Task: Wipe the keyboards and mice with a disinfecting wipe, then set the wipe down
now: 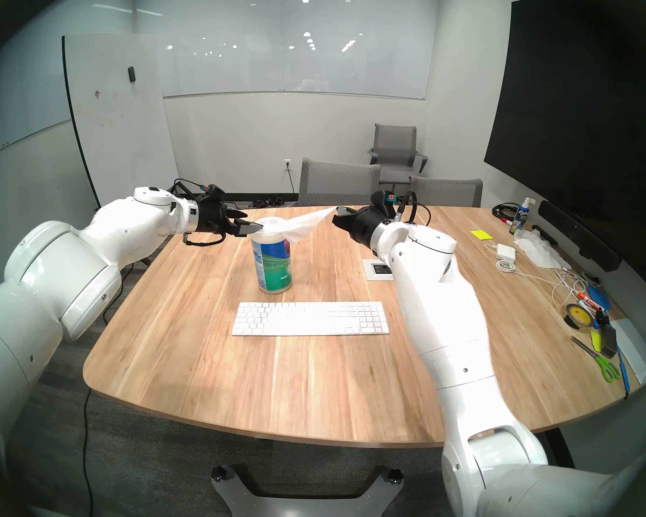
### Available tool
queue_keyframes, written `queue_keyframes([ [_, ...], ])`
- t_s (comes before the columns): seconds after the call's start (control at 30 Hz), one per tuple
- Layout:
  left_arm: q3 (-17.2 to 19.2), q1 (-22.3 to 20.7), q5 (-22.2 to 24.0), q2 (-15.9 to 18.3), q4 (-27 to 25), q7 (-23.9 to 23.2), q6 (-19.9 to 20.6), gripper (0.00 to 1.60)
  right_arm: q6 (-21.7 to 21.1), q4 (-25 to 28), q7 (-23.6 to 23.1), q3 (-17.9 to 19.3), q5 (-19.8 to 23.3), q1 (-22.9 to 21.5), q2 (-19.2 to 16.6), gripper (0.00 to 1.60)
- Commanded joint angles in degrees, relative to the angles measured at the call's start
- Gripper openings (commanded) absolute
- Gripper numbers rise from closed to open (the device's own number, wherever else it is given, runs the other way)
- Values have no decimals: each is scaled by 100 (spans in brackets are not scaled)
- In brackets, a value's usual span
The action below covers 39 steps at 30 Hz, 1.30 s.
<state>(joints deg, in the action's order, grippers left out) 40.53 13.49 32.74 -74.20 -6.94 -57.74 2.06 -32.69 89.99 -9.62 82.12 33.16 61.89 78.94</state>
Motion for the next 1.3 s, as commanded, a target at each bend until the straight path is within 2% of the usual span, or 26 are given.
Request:
queue_keyframes([
  [0.0,20,-142,12,-2,-49,-3,-7,160,20,94,-58,186,79,-284,-52,0],
  [0.6,14,-150,-2,-2,-51,-3,-4,160,-205,114,-426,525,243,-245,-413,0],
  [0.97,-202,-335,-244,174,-126,-150,-123,160,-240,-88,-583,580,236,-238,-474,0],
  [1.27,-95,-614,-243,325,-202,-340,-239,160,-232,-123,-658,556,220,-202,-492,0],
])
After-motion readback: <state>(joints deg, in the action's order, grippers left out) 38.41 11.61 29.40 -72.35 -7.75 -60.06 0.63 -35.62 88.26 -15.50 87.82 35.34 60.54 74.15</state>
